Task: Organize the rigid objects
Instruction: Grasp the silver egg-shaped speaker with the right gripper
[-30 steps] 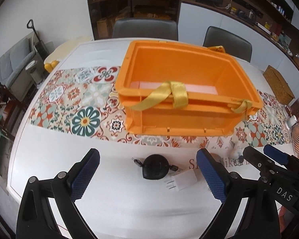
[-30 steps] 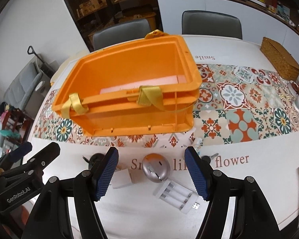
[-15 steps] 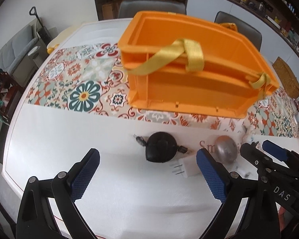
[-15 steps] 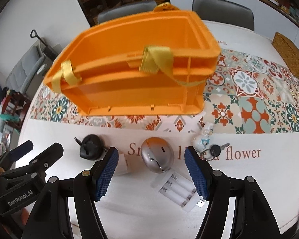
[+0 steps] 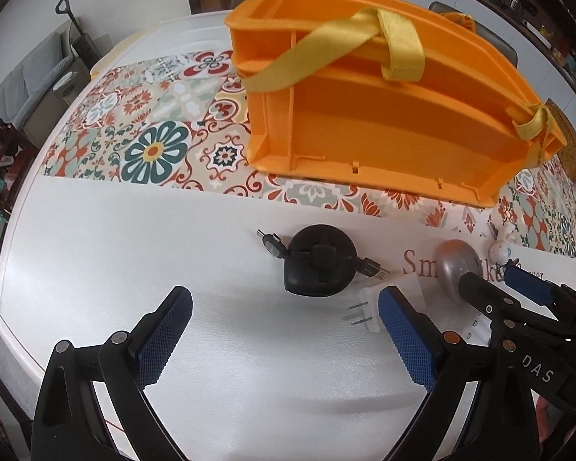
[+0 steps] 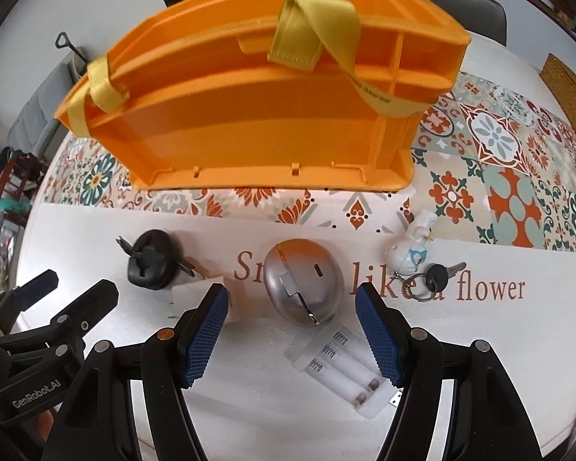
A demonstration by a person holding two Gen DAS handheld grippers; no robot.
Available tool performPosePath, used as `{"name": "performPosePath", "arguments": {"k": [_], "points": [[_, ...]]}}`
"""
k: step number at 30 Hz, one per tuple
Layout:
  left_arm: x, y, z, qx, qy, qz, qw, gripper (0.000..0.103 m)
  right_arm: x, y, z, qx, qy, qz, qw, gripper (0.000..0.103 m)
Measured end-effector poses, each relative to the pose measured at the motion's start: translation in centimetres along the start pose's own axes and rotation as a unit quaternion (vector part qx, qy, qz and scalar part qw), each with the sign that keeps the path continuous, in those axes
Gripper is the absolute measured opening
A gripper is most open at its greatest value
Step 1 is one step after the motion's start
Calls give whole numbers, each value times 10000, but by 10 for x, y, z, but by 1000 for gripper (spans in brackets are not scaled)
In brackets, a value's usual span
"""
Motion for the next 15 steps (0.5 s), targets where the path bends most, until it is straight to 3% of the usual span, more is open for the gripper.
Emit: {"name": "performPosePath", "arguments": {"k": [15], "points": [[5, 21, 0, -118, -48, 67, 9999, 99, 6, 34, 8, -215, -32, -119, 9997, 69]]}}
Point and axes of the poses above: each gripper's, at about its wrist camera, not at the fingertips, and y roughly the way its jaws point, x to its right, z to its top, the point moved 10 cm from there along y, roughly the way its jaws point, and after that the axes turned 14 degrees about -x, right-handed, at the moved point
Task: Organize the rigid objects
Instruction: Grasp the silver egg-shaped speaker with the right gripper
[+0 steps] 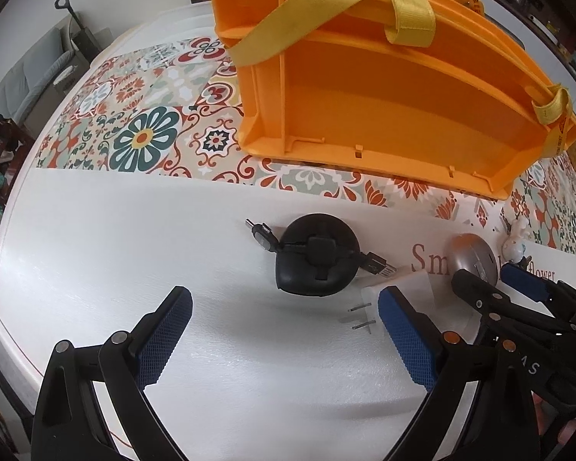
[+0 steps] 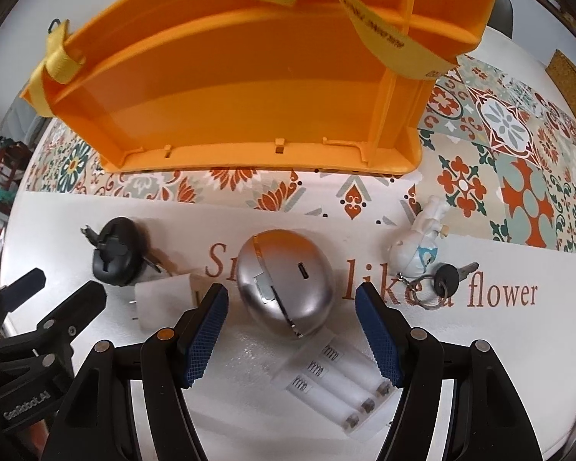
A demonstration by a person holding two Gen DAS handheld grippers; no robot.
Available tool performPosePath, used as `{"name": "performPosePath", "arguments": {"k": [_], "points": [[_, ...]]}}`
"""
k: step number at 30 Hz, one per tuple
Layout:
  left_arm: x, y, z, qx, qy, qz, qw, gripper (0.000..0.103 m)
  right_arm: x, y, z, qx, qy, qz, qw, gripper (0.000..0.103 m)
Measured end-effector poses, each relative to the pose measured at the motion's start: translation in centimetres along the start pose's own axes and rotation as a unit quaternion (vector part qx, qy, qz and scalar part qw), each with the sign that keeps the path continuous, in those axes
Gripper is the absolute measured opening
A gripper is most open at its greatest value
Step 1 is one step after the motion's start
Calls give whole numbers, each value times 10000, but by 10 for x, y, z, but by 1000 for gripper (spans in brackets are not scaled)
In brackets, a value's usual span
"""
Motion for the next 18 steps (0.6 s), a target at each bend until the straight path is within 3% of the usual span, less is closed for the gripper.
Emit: {"name": "performPosePath", "arguments": {"k": [13, 18], "points": [[-4, 10, 1, -51, -67, 22, 10000, 99, -14, 21, 15, -24, -152, -98, 9998, 68], [-4, 12, 1, -63, -51, -8, 10000, 99, -18, 24, 13, 46, -226, -103, 9997, 57]]}}
Point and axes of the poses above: each gripper's, at about its wrist camera, not at the fingertips, and y roughly the way its jaws point, x to its right, z to its top, the point moved 10 cm from there along y, roughly the way its jaws point, and after that the axes turned 14 degrees about -x, right-handed, at the moved point
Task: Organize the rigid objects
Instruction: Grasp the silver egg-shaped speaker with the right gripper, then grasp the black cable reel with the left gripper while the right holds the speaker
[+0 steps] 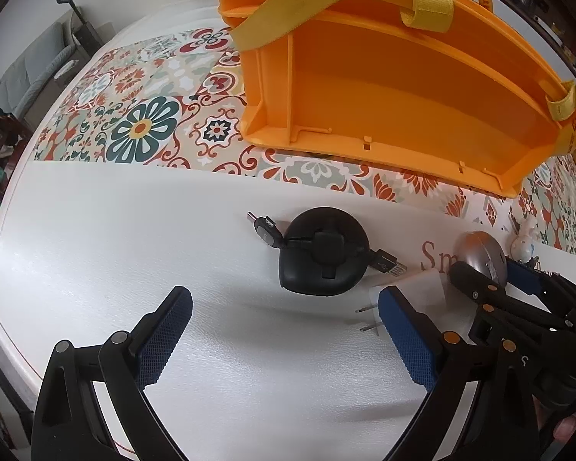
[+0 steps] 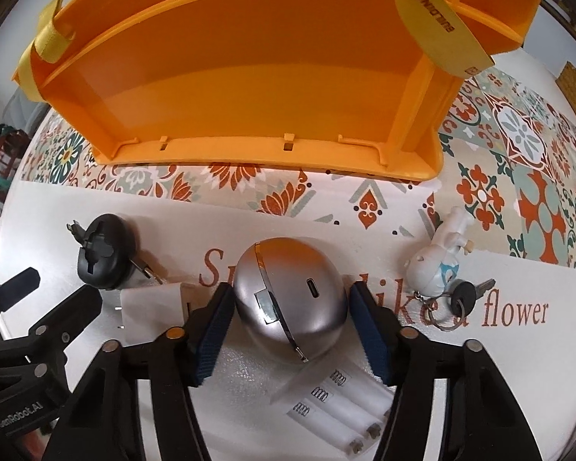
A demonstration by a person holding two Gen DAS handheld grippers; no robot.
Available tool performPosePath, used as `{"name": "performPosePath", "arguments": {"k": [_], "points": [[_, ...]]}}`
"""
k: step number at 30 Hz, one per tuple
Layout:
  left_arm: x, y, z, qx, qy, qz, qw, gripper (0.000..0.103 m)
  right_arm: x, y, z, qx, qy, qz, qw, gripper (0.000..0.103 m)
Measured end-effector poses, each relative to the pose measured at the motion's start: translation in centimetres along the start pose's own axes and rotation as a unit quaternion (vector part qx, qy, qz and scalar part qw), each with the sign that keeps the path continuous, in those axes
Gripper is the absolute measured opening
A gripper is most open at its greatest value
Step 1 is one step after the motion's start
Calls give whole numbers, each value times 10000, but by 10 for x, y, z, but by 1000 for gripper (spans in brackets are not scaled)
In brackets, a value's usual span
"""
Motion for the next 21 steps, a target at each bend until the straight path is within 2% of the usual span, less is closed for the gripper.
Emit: {"name": "performPosePath", "arguments": {"k": [10, 21], "points": [[0, -3, 0, 7, -11, -166, 9999, 99, 0, -5, -4, 46, 38, 80, 10000, 56], [-7, 2, 4, -31, 69, -271, 9996, 99, -3, -36, 0, 340, 37, 152, 9993, 57]]}}
Point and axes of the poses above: each gripper's, at about its wrist camera, not at the fingertips, and y roughly the way its jaws point, x to its right, z to its top, the point moved 10 cm from there along y, roughly the way its jaws point, and after that the axes turned 14 degrees about -x, right-handed, at the moved point
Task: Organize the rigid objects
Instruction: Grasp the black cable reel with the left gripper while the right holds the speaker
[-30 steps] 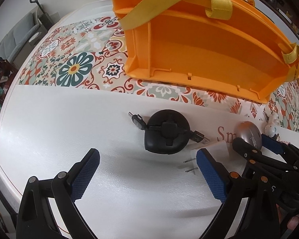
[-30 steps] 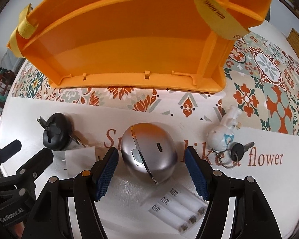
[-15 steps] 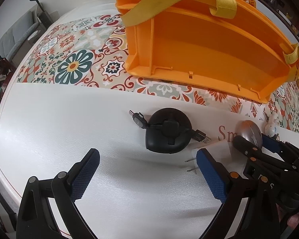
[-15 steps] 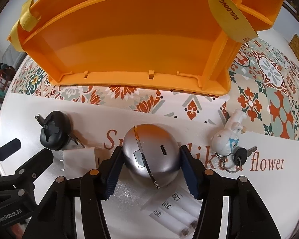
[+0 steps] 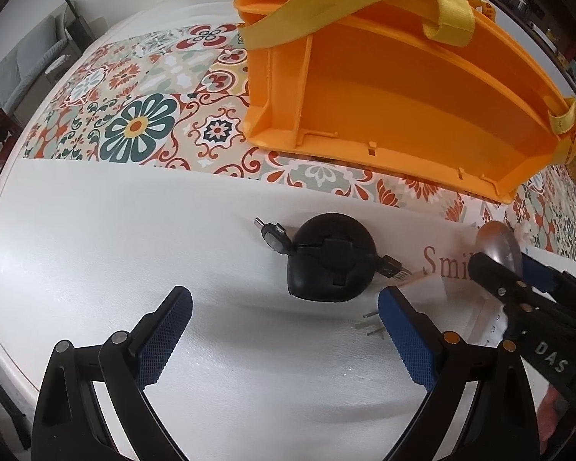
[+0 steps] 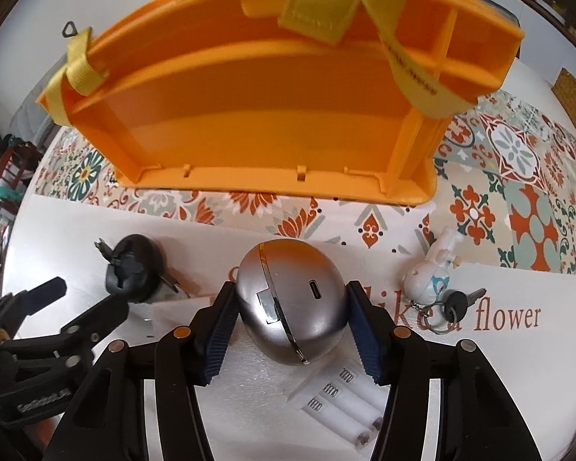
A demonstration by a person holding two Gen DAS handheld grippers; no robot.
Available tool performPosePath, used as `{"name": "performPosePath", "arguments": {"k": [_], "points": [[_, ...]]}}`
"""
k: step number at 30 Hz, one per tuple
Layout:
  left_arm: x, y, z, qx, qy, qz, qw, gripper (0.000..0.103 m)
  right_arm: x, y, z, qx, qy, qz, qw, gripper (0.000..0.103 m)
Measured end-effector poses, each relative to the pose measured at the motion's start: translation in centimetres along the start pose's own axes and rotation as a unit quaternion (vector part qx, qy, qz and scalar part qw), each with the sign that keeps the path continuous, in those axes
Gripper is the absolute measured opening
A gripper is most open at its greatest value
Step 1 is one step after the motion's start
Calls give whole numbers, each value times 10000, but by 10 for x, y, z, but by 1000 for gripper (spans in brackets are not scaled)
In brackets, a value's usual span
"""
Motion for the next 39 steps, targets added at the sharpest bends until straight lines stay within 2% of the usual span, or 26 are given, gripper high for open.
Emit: {"name": "performPosePath", "arguments": {"k": [14, 28, 34, 37, 39], "points": [[10, 14, 8, -115, 517, 103, 9985, 99, 11, -13, 0, 64, 149, 134, 9998, 57], [14, 30, 26, -139, 584, 129, 9981, 97, 19, -16, 2, 78, 244, 136, 9996, 57], [12, 38, 40, -141, 579, 67, 9982, 89, 16, -13, 4, 57, 275, 134, 9995, 57], [14, 38, 44, -57, 643, 65, 9979, 79, 16, -12, 5, 52, 273, 97, 9996, 57], [16, 38, 44, -16, 670, 89, 9977, 79, 15, -10, 5, 36, 271, 83, 9996, 57]]}}
Point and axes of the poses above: each gripper's, at about its wrist camera, not at the fingertips, and y roughly the way its jaws point, x to its right, z to its top, the point moved 10 cm from there along y, roughly the way its jaws point, and after that the axes turned 14 degrees about -x, right-handed, at the moved point
